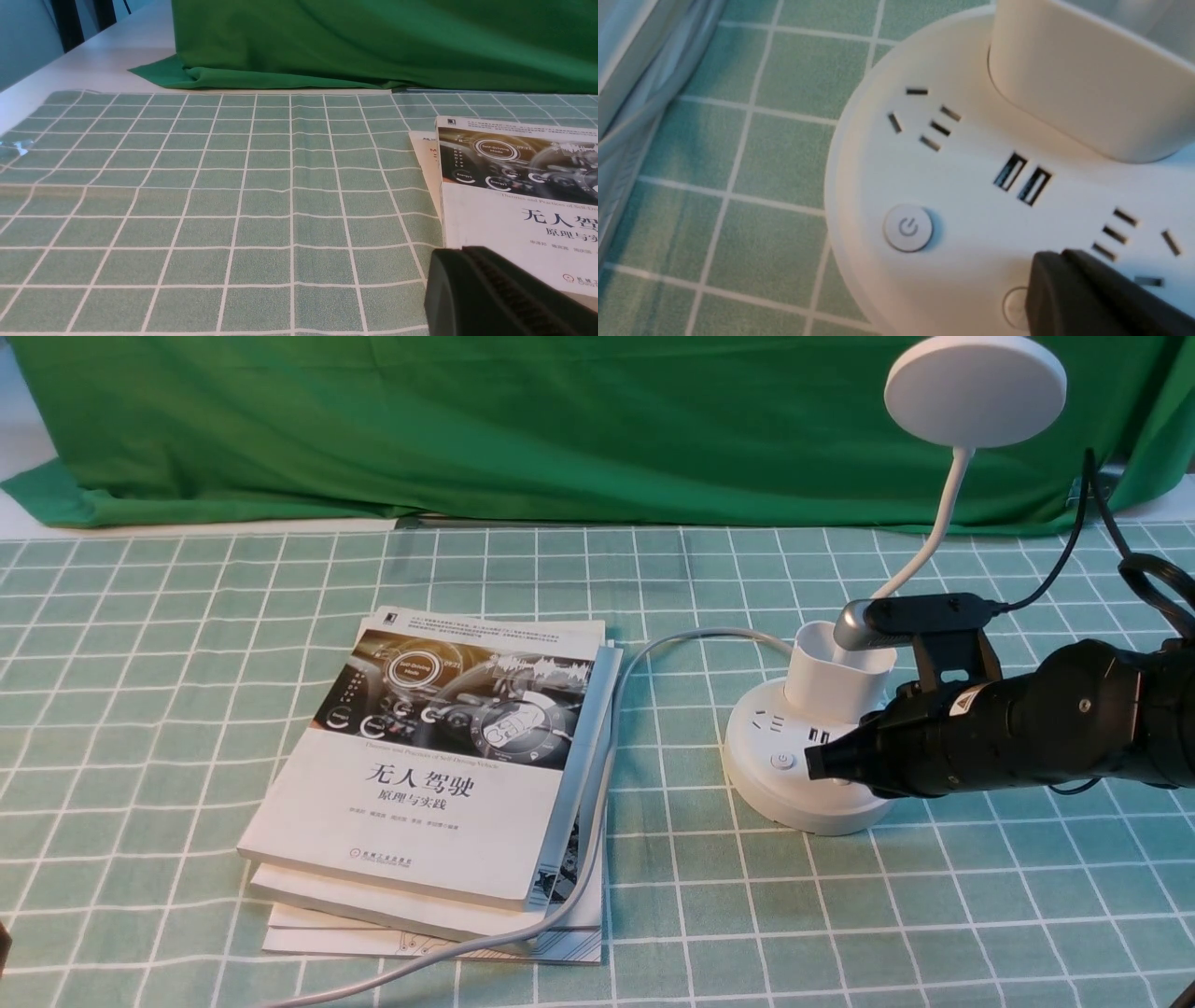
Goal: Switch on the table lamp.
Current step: 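Press the button on the base of the white desk lamp with the right gripper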
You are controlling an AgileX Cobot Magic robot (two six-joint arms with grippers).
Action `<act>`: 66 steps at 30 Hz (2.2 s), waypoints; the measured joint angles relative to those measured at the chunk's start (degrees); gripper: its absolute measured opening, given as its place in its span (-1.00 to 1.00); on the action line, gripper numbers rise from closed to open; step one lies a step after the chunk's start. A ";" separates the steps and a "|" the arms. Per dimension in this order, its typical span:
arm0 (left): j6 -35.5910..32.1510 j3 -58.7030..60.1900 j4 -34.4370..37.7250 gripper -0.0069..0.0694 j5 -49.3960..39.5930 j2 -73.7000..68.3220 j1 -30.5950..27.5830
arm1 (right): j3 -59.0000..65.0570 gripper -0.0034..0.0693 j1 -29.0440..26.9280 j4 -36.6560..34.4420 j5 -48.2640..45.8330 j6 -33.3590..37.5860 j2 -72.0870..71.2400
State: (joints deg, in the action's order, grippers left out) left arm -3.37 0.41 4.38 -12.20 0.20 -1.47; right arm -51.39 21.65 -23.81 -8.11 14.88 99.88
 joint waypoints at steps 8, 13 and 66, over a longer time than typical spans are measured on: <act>0.00 0.00 0.00 -0.76 0.00 0.00 0.00 | -0.40 -0.82 0.00 -0.12 -0.29 0.66 0.71; 0.00 0.00 0.00 -0.76 0.00 0.00 0.00 | -0.84 -0.82 0.00 -0.15 -0.33 1.55 1.51; 0.00 0.00 -0.25 -0.76 0.00 0.00 0.00 | -0.77 -0.82 0.05 4.73 -5.50 4.41 -0.42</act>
State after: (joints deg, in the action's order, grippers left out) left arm -3.37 0.41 4.13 -12.20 0.20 -1.47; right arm -52.16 21.69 -19.08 -13.61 19.29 99.46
